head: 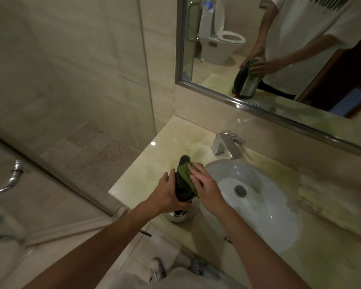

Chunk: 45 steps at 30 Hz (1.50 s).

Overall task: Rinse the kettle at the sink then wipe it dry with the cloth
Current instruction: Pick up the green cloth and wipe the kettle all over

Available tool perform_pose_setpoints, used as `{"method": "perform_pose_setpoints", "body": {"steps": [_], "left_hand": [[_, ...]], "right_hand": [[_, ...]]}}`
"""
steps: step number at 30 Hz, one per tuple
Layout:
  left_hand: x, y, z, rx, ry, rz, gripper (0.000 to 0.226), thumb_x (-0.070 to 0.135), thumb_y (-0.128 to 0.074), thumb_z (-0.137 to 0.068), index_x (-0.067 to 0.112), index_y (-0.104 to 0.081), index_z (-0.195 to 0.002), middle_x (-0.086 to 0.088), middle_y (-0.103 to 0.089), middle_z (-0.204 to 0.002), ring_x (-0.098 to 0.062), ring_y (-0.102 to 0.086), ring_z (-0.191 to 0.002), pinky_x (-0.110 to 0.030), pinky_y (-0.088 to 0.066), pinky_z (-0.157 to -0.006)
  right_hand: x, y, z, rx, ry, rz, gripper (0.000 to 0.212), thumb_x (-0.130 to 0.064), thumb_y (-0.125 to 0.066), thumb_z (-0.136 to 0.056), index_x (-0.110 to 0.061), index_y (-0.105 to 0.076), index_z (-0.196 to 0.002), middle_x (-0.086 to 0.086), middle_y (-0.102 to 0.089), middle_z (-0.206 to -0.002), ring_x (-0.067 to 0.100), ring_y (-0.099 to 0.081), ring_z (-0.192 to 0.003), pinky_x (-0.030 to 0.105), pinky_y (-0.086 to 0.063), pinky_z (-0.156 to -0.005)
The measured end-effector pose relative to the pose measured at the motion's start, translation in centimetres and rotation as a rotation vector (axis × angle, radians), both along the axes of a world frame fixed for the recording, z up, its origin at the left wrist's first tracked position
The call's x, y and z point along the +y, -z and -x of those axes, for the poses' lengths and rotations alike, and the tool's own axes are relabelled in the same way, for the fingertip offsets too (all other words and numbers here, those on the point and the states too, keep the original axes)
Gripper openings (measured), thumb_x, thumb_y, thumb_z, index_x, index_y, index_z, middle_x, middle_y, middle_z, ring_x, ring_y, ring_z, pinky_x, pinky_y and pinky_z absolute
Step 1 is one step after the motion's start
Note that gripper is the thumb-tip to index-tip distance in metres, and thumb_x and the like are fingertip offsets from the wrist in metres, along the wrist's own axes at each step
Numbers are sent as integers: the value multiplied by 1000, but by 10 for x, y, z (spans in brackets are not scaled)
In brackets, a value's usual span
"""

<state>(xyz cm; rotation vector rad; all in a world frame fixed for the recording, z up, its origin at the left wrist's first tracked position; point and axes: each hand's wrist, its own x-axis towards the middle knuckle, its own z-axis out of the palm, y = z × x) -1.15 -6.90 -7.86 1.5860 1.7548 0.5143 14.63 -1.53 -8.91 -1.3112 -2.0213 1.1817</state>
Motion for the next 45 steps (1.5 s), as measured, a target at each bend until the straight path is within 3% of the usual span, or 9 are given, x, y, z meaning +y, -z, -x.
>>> {"method": "perform_pose_setpoints", "body": {"steps": [7, 14, 18, 23, 32, 35, 38, 42, 45], "left_hand": [[2, 4, 3, 55, -58, 45, 116, 46, -87, -46, 15, -24, -137, -2, -43, -133, -21, -48, -118, -23, -42, -91], [10, -18, 47, 282, 87, 163, 91, 47, -86, -51, 21, -42, -125, 0, -62, -114, -19, -60, -100, -29, -51, -83], [14, -20, 72, 359, 156, 185, 74, 52, -85, -49, 24, -58, -112, 3, -70, -103, -16, -64, -95, -30, -51, -83], [22, -28, 76, 383, 228, 213, 71, 54, -84, -49, 22, -63, -109, 2, -72, -105, -21, -65, -99, -33, -52, -89], [16, -25, 81, 306, 185, 237, 78, 48, -85, -54, 18, -59, -121, -1, -70, -113, -18, -63, -105, -30, -52, -91], [19, -26, 81, 296, 203, 246, 73, 48, -86, -52, 17, -64, -114, -1, -72, -106, -17, -65, -101, -32, -54, -89], [19, -27, 80, 276, 198, 254, 68, 45, -87, -53, 17, -65, -111, 0, -72, -102, -16, -66, -97, -28, -53, -86], [18, -24, 79, 275, 193, 258, 69, 42, -87, -56, 17, -62, -115, 0, -72, -105, -15, -65, -99, -25, -51, -86], [23, -27, 78, 309, 223, 275, 70, 44, -87, -55, 15, -63, -114, -3, -71, -106, -19, -65, -100, -32, -54, -88]], "right_hand": [[40, -21, 25, -308, -341, -155, 39, -29, -41, -105, -19, -56, -139, -3, -32, -160, 13, -17, -151, 21, -13, -113], [38, -9, 18, -356, -145, -181, 40, -36, -32, -105, -21, -50, -138, -2, -40, -149, 18, -39, -137, 37, -41, -108], [-3, -4, 14, -450, -253, -286, 53, -42, -17, -104, -28, -27, -154, -2, -17, -164, 19, -3, -153, 38, -15, -122], [-22, -1, 51, -538, -270, -477, 57, -43, -7, -103, -22, -26, -153, 6, -33, -160, 26, -20, -151, 49, -10, -124], [43, -3, 54, -486, -161, -173, 45, -38, -16, -103, -17, -54, -93, 2, -57, -97, 22, -51, -94, 42, -43, -95], [52, 14, 26, -208, 26, 133, 40, -41, -18, -105, -18, -49, -95, 5, -52, -102, 23, -50, -99, 38, -43, -89], [43, 26, 20, -61, 167, 227, 48, -41, -16, -105, -13, -48, -128, 14, -49, -130, 25, -48, -124, 43, -39, -109], [23, 21, 27, -104, 118, 73, 49, -39, -20, -106, -20, -34, -148, 7, -27, -155, 26, -30, -143, 30, -29, -109], [8, 20, 26, -254, -86, -227, 45, -39, -20, -104, -25, -40, -142, 2, -24, -155, 24, -15, -147, 41, -21, -119]]}}
